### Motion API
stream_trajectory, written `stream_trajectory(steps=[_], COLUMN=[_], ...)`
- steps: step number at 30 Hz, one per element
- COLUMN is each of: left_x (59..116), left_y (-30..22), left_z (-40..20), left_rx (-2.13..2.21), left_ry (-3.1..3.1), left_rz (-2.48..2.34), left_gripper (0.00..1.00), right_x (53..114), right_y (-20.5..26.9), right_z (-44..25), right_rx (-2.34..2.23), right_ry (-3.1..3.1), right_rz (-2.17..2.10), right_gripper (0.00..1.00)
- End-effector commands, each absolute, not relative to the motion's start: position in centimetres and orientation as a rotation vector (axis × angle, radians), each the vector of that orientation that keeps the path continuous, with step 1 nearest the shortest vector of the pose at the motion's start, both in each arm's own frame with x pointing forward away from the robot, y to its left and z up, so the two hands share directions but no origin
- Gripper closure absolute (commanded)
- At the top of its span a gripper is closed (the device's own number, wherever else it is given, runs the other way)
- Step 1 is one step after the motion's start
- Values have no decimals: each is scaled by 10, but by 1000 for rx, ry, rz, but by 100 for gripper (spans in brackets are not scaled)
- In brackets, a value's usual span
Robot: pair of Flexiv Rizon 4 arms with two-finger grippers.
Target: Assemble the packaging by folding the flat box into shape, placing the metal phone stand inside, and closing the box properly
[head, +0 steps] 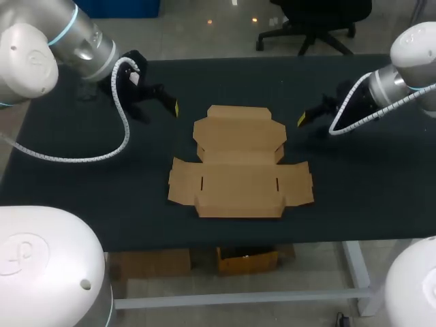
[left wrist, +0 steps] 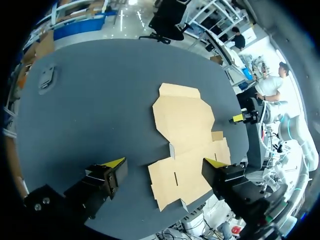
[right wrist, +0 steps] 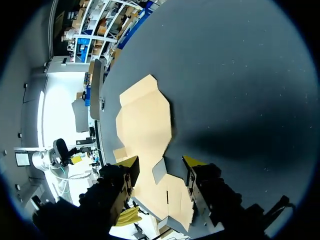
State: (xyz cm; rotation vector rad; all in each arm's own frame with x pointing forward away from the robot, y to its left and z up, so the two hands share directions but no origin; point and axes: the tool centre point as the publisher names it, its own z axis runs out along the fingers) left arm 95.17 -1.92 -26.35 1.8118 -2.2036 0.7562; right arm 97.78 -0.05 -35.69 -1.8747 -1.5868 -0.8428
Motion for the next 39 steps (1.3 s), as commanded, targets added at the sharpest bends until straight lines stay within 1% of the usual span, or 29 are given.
stream_trajectory(steps=[1, 2, 4, 6, 12, 21, 39], left_x=[961, 963, 966, 968, 973, 975, 979], left_y=[-19, -19, -19, -20, -24, -28, -30], left_z=[-267, -267, -268, -268, -269, -270, -269], left_rx=[1797, 1793, 1786, 1780, 1743, 1716, 1692], left_ry=[-2194, -2192, -2188, -2187, -2189, -2187, -2169], left_rz=[755, 757, 757, 760, 778, 798, 847], left_gripper=[0, 0, 0, 0, 0, 0, 0], right_x=[983, 983, 984, 984, 990, 1001, 1023], right_y=[1, 1, 2, 3, 7, 15, 32], right_z=[-368, -370, -374, -377, -386, -393, -406], right_rx=[-1816, -1813, -1809, -1806, -1771, -1717, -1730], right_ry=[-1588, -1588, -1584, -1581, -1615, -1654, -1644], right_rz=[-875, -877, -878, -881, -911, -992, -1052], right_gripper=[53, 53, 57, 58, 57, 58, 66])
